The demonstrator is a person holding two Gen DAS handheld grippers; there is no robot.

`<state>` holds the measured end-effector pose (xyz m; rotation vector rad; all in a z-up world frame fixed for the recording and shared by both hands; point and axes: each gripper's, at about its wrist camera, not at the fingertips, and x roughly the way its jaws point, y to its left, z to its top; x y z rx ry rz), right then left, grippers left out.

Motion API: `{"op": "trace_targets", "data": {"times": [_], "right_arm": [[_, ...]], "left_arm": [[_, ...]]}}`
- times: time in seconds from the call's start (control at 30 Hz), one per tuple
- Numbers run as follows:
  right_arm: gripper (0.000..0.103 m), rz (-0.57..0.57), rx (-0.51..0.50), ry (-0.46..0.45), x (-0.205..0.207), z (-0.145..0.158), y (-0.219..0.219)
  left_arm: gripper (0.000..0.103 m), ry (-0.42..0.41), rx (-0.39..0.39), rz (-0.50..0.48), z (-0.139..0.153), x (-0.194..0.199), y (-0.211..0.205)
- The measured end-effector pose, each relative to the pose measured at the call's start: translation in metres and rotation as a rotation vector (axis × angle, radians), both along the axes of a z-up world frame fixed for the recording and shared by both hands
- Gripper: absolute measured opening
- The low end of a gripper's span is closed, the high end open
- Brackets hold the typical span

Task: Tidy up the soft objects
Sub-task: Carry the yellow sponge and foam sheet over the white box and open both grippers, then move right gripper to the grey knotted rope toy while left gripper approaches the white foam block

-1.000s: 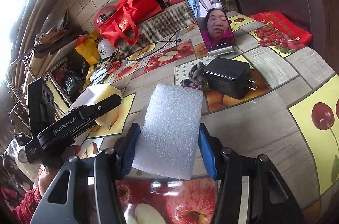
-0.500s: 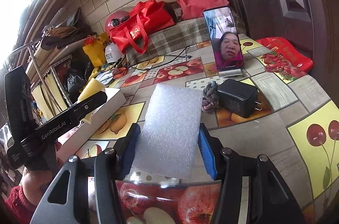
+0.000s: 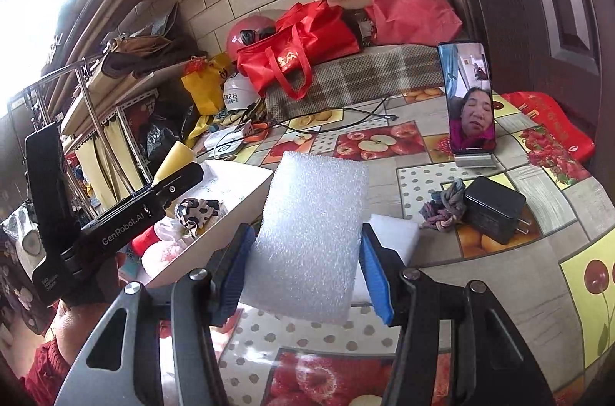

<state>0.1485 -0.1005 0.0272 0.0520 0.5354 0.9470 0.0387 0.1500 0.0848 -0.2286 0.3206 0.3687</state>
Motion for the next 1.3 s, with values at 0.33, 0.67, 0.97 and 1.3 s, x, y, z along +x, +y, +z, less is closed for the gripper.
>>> {"op": "trace_targets", "data": {"times": [0.33, 0.67, 0.97, 1.3], "right_arm": [[0.054, 0.123, -0.048, 0.022, -0.01, 0.009, 0.075], [0.054, 0.254, -0.1, 0.075, -0.019, -0.001, 0.173], [0.06, 0.278, -0.139, -0.013, -0.041, -0.021, 0.227], [0.103, 0.221, -0.072, -0.074, -0.044, -0.016, 0.193]], "left_arm": [[0.058, -0.024, -0.105, 0.305, -0.005, -0.064, 0.116], [0.058, -0.006, -0.205, 0.434, -0.023, -0.089, 0.162], [0.084, -0.001, -0.143, 0.516, -0.02, -0.09, 0.156], [0.103, -0.046, -0.101, 0.591, -0.02, -0.102, 0.155]]}}
